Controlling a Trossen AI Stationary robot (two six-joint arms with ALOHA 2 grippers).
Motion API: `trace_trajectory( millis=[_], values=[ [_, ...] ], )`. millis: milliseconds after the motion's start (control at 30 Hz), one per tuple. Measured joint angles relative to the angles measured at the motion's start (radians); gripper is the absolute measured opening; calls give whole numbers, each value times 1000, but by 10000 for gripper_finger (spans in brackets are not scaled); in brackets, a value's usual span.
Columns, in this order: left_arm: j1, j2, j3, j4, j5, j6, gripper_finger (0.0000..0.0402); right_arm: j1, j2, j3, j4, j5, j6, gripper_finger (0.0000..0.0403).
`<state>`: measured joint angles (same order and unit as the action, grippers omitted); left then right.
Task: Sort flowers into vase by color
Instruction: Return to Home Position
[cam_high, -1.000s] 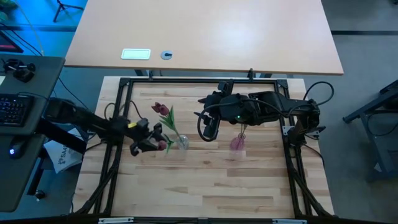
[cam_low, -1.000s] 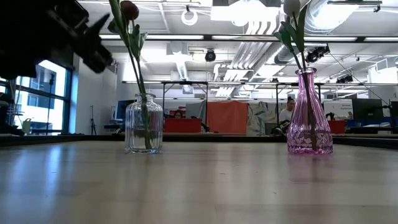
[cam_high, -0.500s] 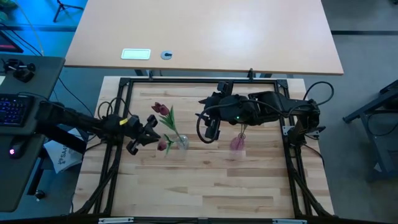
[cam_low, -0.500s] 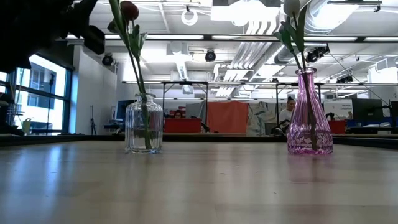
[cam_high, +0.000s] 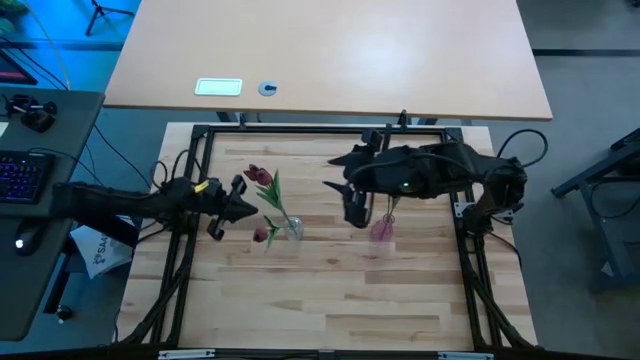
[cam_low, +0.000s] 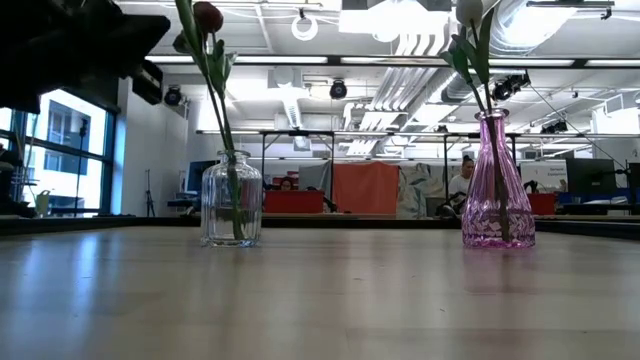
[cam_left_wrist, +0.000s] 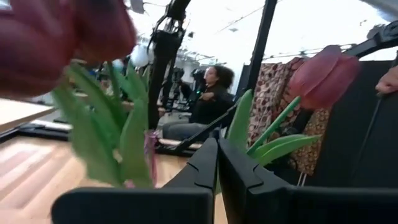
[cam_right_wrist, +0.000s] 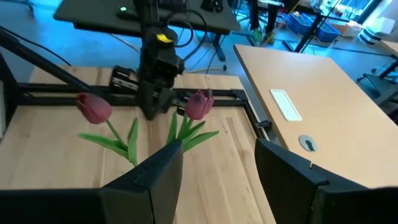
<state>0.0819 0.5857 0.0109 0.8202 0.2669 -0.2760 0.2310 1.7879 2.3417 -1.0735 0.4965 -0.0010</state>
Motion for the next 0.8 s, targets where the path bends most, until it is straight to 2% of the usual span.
trace_trajectory(
  millis=[133,533,800],
  values=[
    [32,-96,0,-135,11,-32,0,15,-22,0,0,5,0,197],
    [34,-353,1,-534,37,-111,0,27,-82,0,-2,23,9,197],
    [35,-473,1,-685,34,-90,0,27,-116,0,-23,21,31,197]
  ],
)
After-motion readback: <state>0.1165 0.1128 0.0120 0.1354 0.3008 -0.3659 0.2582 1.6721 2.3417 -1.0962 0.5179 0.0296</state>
